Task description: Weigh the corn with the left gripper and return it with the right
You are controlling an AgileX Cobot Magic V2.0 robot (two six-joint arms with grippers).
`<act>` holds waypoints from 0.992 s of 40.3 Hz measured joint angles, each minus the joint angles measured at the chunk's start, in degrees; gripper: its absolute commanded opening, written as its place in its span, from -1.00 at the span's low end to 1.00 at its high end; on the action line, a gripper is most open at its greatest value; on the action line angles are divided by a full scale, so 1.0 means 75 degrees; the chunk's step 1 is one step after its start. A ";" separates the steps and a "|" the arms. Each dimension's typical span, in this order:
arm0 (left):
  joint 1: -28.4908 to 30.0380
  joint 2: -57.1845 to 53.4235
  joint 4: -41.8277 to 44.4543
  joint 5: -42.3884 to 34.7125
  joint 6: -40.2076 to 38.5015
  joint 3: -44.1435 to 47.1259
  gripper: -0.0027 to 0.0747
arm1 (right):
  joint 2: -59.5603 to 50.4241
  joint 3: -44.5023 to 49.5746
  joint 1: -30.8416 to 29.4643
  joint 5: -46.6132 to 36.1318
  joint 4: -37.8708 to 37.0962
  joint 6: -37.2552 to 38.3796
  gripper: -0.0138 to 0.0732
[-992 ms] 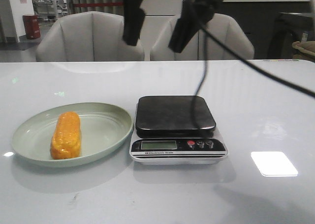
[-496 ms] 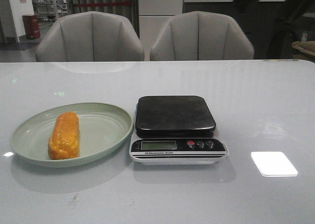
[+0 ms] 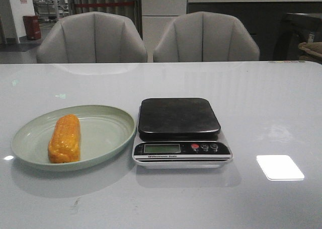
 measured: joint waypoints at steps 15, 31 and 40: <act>0.0000 0.0000 0.0000 0.0000 0.0000 0.0000 -0.59 | -0.3359 0.2219 0.0000 -0.1756 -0.0025 -0.0100 0.71; 0.0000 0.0000 0.0000 0.0000 0.0000 0.0000 -0.59 | -0.3410 0.2666 -0.0005 -0.2589 -0.0025 -0.0104 -0.33; 0.0000 0.0000 0.0000 0.0000 0.0000 0.0000 -0.59 | -0.3410 0.2666 -0.0005 -0.2508 -0.0025 -0.0116 -0.30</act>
